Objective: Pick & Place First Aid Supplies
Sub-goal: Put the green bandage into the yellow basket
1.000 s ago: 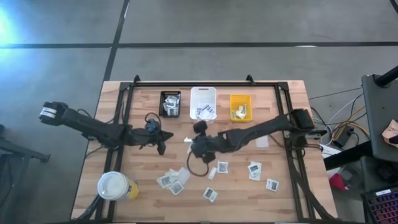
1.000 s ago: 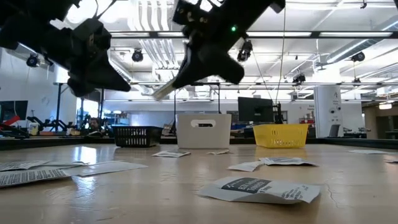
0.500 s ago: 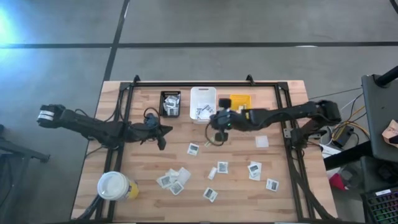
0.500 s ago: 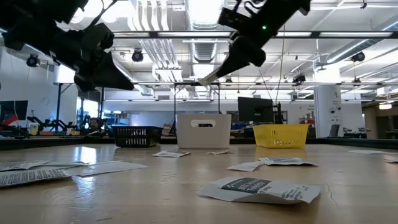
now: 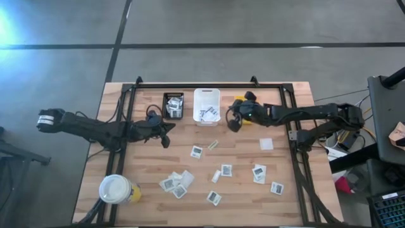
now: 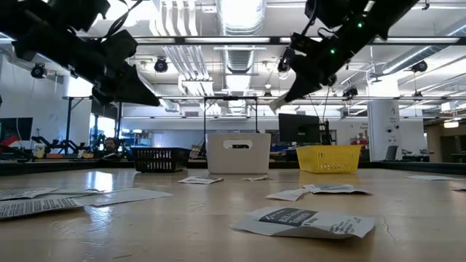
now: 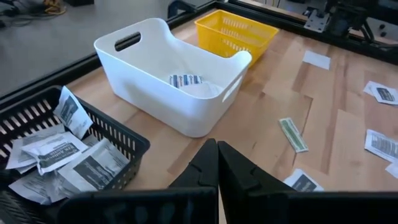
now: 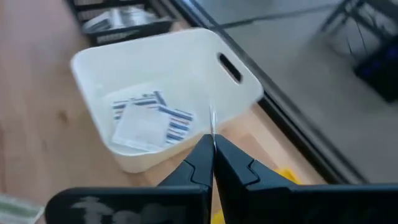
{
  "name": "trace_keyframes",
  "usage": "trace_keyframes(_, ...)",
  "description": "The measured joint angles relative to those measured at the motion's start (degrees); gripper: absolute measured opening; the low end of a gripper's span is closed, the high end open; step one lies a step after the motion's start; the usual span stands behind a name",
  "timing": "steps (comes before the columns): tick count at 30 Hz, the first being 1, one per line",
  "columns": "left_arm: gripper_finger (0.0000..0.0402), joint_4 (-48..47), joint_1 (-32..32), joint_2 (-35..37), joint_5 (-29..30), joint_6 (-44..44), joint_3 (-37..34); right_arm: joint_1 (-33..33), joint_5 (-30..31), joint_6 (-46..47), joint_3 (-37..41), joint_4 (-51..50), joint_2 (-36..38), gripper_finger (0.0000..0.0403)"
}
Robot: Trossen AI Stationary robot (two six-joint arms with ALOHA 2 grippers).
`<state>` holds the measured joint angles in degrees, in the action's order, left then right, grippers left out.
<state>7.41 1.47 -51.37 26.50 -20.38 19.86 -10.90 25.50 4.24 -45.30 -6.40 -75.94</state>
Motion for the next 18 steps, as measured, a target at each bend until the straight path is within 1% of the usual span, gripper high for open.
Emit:
trace_keyframes(4,0.0000,0.2,-0.1,0.0,0.0,0.6,0.0,-2.6,0.0,5.8,1.9,-0.2,2.0,0.0008)
trace_keyframes(11,0.0000,0.7,-0.3,0.0,0.0,2.7,0.0,-6.3,0.0,10.4,2.4,-0.6,3.6,0.0008)
trace_keyframes(18,0.0000,0.7,-0.3,0.0,0.0,3.1,0.0,-8.7,0.3,16.2,2.5,-5.6,3.6,0.0008)
